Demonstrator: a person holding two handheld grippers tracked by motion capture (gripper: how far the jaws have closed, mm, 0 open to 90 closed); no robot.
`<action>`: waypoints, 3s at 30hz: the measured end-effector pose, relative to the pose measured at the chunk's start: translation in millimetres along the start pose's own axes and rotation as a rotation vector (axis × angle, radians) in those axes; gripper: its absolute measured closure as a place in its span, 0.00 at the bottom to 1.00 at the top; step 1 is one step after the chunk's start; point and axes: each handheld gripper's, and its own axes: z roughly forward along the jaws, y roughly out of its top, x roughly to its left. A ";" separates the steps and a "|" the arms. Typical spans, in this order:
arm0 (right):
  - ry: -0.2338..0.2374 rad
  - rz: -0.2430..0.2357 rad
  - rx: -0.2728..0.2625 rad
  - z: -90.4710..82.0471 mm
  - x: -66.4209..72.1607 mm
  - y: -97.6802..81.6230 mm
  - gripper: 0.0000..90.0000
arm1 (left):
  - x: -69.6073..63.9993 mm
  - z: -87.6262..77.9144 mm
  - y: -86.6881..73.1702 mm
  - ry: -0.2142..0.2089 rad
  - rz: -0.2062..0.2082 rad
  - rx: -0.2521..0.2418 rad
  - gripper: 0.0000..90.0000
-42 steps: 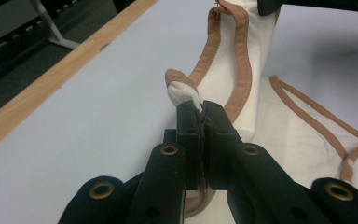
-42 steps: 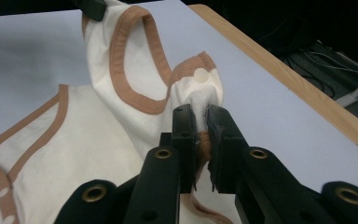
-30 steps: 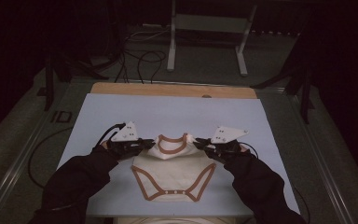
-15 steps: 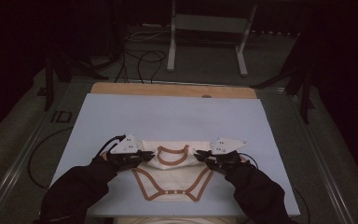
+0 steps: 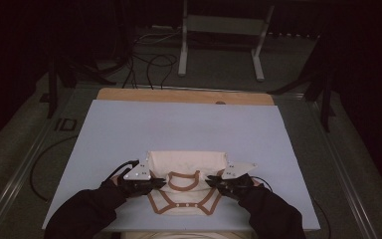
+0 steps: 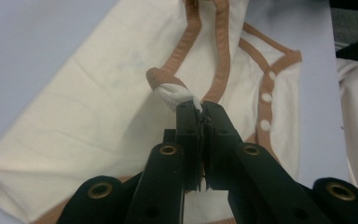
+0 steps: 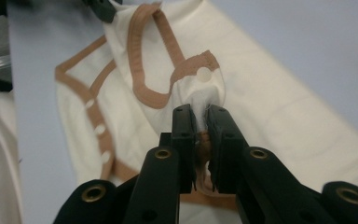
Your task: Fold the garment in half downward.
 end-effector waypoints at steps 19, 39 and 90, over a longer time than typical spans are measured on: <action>0.073 0.067 0.063 9.3 -5.9 -19.0 0.76 | 5.9 8.4 -17.1 -0.027 -0.092 0.077 0.69; 0.119 0.108 0.132 39.5 -37.9 -3.9 0.77 | 35.6 30.0 -5.1 -0.094 -0.218 0.137 0.70; 0.201 0.023 0.089 -1.9 18.5 4.2 0.99 | -16.2 2.7 1.7 -0.189 0.011 0.089 0.97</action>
